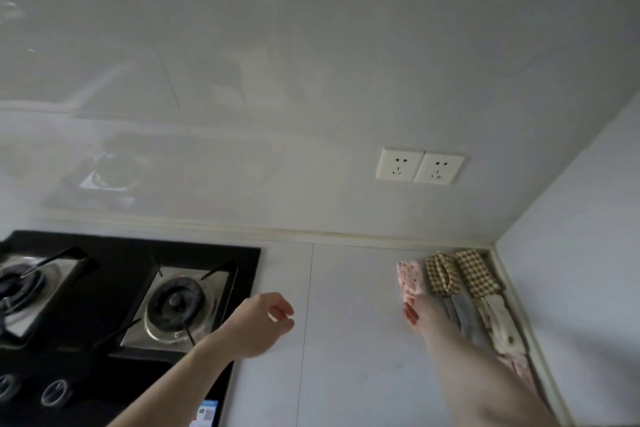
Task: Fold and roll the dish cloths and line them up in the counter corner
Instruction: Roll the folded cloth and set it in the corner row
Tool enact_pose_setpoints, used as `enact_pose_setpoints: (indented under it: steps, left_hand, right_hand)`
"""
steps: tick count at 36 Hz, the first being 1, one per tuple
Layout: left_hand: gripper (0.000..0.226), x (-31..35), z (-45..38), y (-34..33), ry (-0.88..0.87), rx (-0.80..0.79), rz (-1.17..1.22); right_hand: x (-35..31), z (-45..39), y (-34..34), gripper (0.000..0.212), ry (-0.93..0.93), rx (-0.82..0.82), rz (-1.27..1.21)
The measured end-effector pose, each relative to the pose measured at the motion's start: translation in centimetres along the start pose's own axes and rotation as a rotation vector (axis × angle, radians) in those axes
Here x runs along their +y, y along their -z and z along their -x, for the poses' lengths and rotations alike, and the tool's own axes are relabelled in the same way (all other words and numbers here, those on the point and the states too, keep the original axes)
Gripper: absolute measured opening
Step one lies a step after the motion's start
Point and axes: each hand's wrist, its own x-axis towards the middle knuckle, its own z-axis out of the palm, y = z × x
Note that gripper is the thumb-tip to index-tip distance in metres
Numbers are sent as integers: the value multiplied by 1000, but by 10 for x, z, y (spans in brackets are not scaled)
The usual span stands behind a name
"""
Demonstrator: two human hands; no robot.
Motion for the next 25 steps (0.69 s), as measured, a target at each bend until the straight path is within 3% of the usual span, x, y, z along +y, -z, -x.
enact_pose_setpoints:
  steps: [4, 9, 13, 15, 20, 25]
  left_hand:
    - [13, 1, 0, 0, 12, 9, 14]
    - [13, -5, 4, 4, 38, 17, 26]
    - [13, -10, 12, 6, 42, 24, 39]
    - [12, -13, 18, 8, 46, 32, 49]
    - [13, -34, 41, 19, 90, 27, 63]
    - [15, -68, 82, 37, 132, 49, 86]
  right_hand:
    - [-4, -17, -3, 18, 31, 28, -129]
    - [-12, 3, -18, 17, 22, 112, -34]
    - [0, 11, -14, 11, 70, 217, 214]
    - [10, 11, -10, 29, 82, 255, 382]
    - [43, 62, -35, 63, 172, 213, 604]
    - [91, 97, -75, 61, 175, 56, 836]
